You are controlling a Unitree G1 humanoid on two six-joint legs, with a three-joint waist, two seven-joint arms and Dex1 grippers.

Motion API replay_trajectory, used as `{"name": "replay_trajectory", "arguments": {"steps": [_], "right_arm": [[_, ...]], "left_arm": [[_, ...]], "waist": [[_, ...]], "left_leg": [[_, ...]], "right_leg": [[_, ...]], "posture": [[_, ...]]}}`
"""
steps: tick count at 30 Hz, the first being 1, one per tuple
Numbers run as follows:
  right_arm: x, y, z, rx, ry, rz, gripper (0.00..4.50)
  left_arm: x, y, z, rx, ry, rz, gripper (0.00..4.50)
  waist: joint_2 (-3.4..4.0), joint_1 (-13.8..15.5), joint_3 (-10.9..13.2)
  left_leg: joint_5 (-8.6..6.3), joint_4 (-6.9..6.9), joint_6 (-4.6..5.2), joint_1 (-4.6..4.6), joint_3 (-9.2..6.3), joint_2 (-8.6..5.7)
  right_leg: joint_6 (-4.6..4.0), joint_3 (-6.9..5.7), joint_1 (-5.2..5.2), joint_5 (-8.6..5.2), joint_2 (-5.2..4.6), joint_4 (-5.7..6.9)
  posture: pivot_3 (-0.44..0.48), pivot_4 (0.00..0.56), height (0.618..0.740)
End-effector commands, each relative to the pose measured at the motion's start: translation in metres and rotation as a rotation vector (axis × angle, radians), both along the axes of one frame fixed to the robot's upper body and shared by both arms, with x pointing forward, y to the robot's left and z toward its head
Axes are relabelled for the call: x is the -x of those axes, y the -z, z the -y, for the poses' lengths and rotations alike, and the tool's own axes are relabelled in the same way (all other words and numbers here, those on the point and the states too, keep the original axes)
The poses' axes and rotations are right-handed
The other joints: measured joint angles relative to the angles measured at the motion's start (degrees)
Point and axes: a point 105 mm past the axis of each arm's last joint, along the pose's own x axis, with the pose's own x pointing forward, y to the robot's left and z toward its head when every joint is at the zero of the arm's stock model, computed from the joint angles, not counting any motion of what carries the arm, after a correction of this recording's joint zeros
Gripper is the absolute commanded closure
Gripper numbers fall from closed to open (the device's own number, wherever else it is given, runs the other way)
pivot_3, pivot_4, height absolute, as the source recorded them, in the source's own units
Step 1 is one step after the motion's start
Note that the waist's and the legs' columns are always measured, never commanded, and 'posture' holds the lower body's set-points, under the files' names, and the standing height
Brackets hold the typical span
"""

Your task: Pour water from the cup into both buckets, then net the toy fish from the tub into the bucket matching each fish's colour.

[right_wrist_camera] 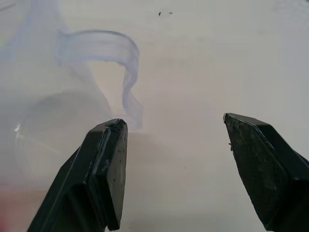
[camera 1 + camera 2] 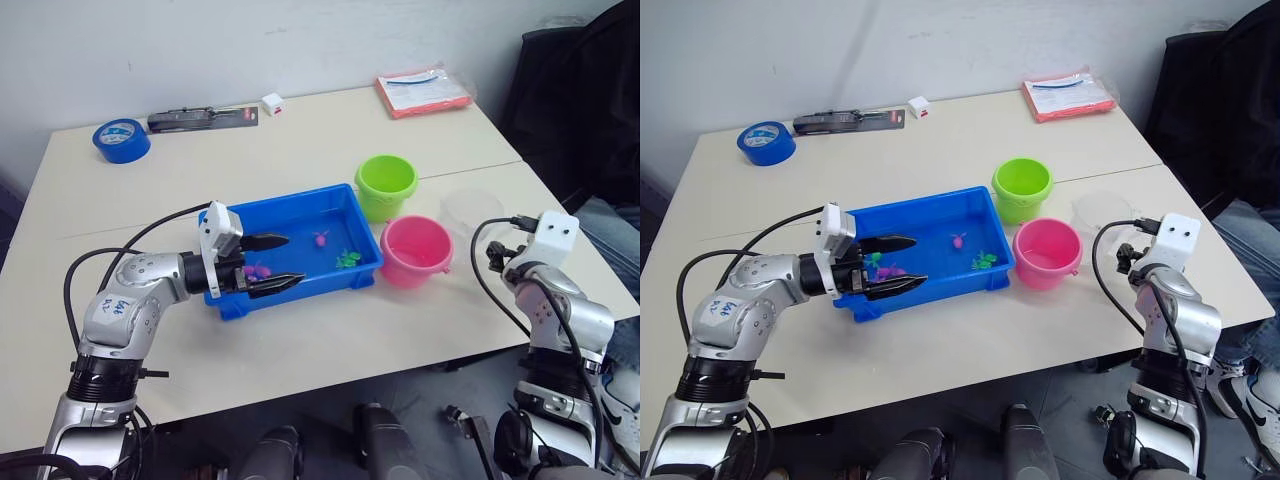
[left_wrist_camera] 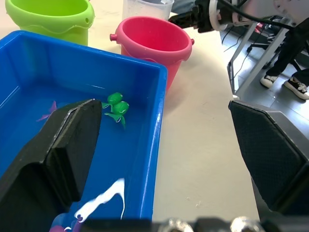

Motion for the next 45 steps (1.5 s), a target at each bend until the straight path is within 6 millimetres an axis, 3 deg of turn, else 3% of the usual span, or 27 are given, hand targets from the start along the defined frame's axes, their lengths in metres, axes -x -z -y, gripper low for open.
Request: {"name": "replay_trajectory", "arguments": {"steps": [1,5,12,16,22,26,33,42,45], "right_arm": [[0.010,-0.014,-0.003,0.033,-0.037,0.016,0.04],[0.028,-0.020,-0.014,0.054,-0.149,-0.016,0.04],[0.088,-0.035,-0.070,0.114,-0.736,-0.098,0.04],[0.113,-0.047,-0.075,0.177,-0.928,-0.098,0.04],[0.121,-0.070,-0.103,0.218,-1.173,0.071,0.04],[0.122,-0.066,-0.134,0.201,-1.333,0.128,0.04],[0.125,-0.064,-0.163,0.206,-1.477,0.179,0.04],[0.119,-0.076,-0.186,0.249,-1.628,0.304,0.04],[0.116,-0.077,-0.190,0.253,-1.650,0.331,0.04]], "left_arm": [[0.002,-0.007,0.002,0.010,0.010,0.039,0.00],[0.002,-0.005,-0.001,0.012,0.005,0.036,0.00],[0.006,0.003,-0.018,0.013,-0.045,-0.006,0.00],[0.013,0.010,-0.029,0.014,-0.081,-0.026,0.00],[0.018,0.014,-0.043,0.030,-0.158,-0.030,0.00],[0.019,0.020,-0.059,0.014,-0.249,-0.006,0.00],[0.026,0.016,-0.075,0.015,-0.347,0.012,0.00],[0.015,0.029,-0.150,-0.049,-0.800,-0.057,0.00],[0.014,0.034,-0.168,-0.095,-0.876,-0.080,0.00]], "waist": [[0.00,0.20,0.00],[0.00,0.94,0.00],[-0.02,1.79,0.01],[-0.08,2.00,0.00],[-0.20,3.16,-0.01],[-0.25,3.57,-0.01],[-0.27,4.32,0.00],[-0.36,4.32,0.03],[-0.37,4.35,0.02]], "left_leg": [[0.00,0.00,0.00,0.00,0.00,0.00],[0.00,-0.02,0.01,0.00,0.00,0.00],[-0.04,-0.03,0.06,-0.02,0.00,0.00],[-0.06,-0.04,0.09,0.01,0.05,0.03],[-0.08,-0.04,0.13,0.09,0.10,0.06],[-0.09,-0.04,0.15,0.09,0.11,0.07],[-0.09,-0.03,0.15,0.08,0.10,0.07],[-0.11,-0.03,0.15,0.12,0.06,0.10],[-0.11,-0.03,0.15,0.13,0.04,0.10]], "right_leg": [[0.00,0.00,0.00,0.00,0.00,0.00],[0.00,0.02,-0.01,0.00,0.01,-0.03],[0.02,0.05,0.02,0.01,0.01,-0.31],[0.12,0.09,0.11,0.06,0.05,-0.49],[0.17,0.11,0.22,0.12,0.08,-0.63],[0.16,0.11,0.24,0.12,0.07,-0.69],[0.15,0.09,0.26,0.13,0.07,-0.75],[0.15,0.02,0.35,0.13,0.10,-0.80],[0.14,-0.01,0.37,0.14,0.10,-0.83]], "posture": [[0.000,0.150,0.740],[0.000,0.150,0.740],[0.000,0.150,0.740],[0.000,0.150,0.740],[0.000,0.150,0.740],[0.000,0.150,0.740],[0.000,0.150,0.740],[0.000,0.150,0.740],[0.000,0.150,0.740]]}}
